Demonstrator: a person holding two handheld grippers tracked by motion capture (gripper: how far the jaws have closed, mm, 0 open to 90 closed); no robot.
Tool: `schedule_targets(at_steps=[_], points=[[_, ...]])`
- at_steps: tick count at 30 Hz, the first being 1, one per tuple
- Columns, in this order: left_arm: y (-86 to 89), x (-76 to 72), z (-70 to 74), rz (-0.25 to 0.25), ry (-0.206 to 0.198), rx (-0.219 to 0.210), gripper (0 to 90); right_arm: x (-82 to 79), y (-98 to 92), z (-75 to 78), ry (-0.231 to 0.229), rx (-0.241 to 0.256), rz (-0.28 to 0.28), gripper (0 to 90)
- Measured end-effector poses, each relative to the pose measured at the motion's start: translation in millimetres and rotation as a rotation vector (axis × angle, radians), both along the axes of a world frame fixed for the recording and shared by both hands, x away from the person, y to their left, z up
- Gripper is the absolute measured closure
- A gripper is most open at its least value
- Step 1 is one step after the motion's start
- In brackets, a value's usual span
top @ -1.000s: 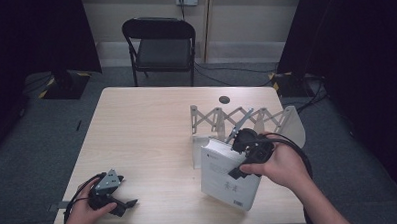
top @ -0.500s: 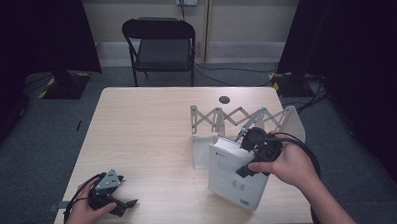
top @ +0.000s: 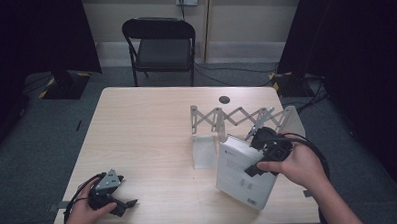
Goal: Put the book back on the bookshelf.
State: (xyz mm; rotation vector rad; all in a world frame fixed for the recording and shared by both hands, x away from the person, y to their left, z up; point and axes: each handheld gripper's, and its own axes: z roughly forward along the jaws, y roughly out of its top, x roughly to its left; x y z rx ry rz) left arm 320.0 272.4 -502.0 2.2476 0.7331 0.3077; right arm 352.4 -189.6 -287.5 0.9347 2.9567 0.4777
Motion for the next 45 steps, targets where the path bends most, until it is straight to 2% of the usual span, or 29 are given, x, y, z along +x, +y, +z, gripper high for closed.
schedule_targets(at_steps=[16, 45], points=[[-0.2, 0.0, -0.2, -0.001, 0.005, -0.005, 0.0, 1.1, -23.9, 0.2, 0.001, -0.012, -0.058, 52.6], [0.1, 0.4, 0.2, -0.003, 0.003, 0.002, 0.0, 1.7, -55.6, -0.2, 0.009, -0.031, -0.134, 52.7]])
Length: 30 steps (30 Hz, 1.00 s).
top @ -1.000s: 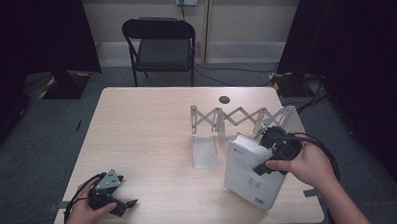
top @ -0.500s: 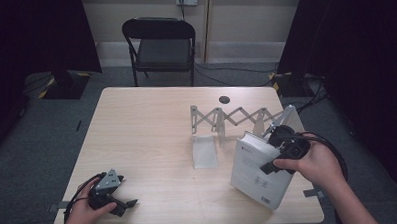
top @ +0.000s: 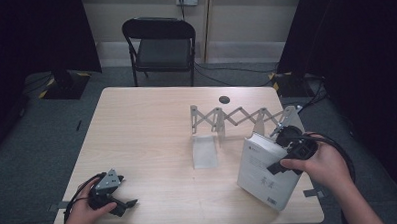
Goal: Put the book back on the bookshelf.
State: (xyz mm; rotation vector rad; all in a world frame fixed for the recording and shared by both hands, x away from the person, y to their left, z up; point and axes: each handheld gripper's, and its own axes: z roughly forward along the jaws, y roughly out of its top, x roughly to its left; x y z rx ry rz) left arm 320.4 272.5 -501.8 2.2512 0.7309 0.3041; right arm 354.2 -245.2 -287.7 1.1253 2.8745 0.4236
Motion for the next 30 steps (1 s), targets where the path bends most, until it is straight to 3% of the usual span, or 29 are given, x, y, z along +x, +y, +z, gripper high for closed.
schedule_targets(at_steps=[18, 30], points=[[-0.4, -0.1, -0.6, 0.001, 0.001, -0.008, 0.0, -2.0, -21.8, -1.5, -0.010, 0.002, -0.055, 52.7], [-0.4, -0.1, -0.6, 0.001, 0.001, -0.008, 0.0, 0.4, -18.4, -8.4, -0.023, 0.022, -0.054, 52.7]])
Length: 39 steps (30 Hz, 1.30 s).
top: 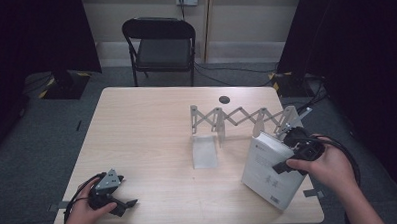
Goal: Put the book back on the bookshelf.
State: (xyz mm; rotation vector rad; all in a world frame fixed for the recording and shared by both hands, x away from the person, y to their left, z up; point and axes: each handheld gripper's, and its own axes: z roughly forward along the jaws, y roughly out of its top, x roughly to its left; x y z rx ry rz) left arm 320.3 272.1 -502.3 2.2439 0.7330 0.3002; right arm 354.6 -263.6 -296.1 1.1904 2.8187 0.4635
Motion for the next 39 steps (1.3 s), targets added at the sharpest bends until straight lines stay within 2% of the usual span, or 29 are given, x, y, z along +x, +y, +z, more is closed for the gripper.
schedule_targets(at_steps=[5, 12, 14, 15, 17, 19, 23, 24, 25, 27, 29, 33, 37, 39], points=[[0.0, 0.0, 0.0, 0.000, 0.000, 0.000, 0.0, 3.5, 9.0, -8.0, -0.010, 0.002, 0.013, 52.6], [0.1, 0.1, 0.2, -0.001, 0.000, 0.004, 0.0, 3.3, 11.1, -13.1, -0.032, 0.012, 0.017, 52.3], [0.1, 0.1, 0.2, -0.001, 0.000, 0.004, 0.0, 2.4, 13.1, -13.0, -0.039, 0.000, 0.037, 51.8], [0.1, 0.1, 0.2, -0.001, 0.000, 0.003, 0.0, 2.3, 16.1, -13.8, -0.029, -0.036, 0.056, 50.7], [0.1, 0.1, 0.1, -0.001, -0.001, 0.004, 0.0, 2.5, 17.5, -15.3, -0.018, -0.050, 0.060, 50.0], [0.1, 0.2, 0.3, -0.002, -0.002, 0.006, 0.0, 3.6, 17.0, -17.0, -0.030, 0.009, 0.042, 48.0], [0.0, 0.2, 0.2, -0.002, 0.000, 0.004, 0.0, 6.6, 20.5, -19.4, -0.038, 0.033, 0.035, 45.0], [0.0, 0.2, 0.0, -0.002, -0.001, 0.001, 0.0, 7.5, 22.6, -21.1, -0.032, 0.026, 0.037, 44.4], [0.1, 0.2, 0.1, -0.003, -0.001, 0.004, 0.0, 8.8, 27.9, -23.8, -0.029, -0.021, 0.050, 44.1], [0.1, 0.2, 0.2, -0.002, 0.000, 0.004, 0.0, 9.6, 29.6, -24.5, -0.018, -0.038, 0.044, 44.3], [0.0, 0.2, 0.0, -0.002, 0.000, 0.001, 0.0, 9.9, 30.4, -24.6, -0.027, -0.048, 0.043, 47.1], [0.1, 0.2, 0.2, -0.002, -0.001, 0.005, 0.0, 8.0, 29.6, -23.7, -0.048, -0.041, 0.047, 51.8], [0.0, 0.3, 0.2, -0.003, -0.001, 0.003, 0.0, 7.9, 28.7, -22.2, -0.051, -0.037, 0.032, 52.4], [0.4, 0.6, 0.5, -0.002, -0.006, 0.010, 0.0, 8.2, 24.5, -21.0, -0.043, -0.018, 0.023, 52.6]])
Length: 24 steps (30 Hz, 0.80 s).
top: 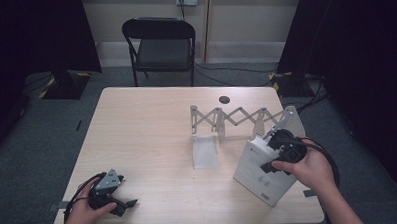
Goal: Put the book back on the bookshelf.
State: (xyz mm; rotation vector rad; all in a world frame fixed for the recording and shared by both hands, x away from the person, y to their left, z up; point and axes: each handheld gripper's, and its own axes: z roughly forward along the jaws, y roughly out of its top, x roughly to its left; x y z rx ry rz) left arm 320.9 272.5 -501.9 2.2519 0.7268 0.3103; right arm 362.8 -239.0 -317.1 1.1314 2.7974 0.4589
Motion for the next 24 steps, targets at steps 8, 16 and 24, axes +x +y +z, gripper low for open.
schedule_targets(at_steps=[8, 16, 24], points=[[0.1, 0.2, 0.0, -0.002, 0.000, -0.001, 0.0, -2.1, -13.1, 15.3, 0.014, 0.010, -0.017, 52.7], [0.1, 0.3, 0.0, -0.002, 0.000, -0.002, 0.0, -5.4, -24.5, 26.4, 0.018, -0.004, -0.043, 52.8], [0.1, 0.3, 0.0, -0.003, 0.000, -0.002, 0.0, -7.4, -32.4, 30.0, 0.022, -0.004, -0.061, 52.8]])
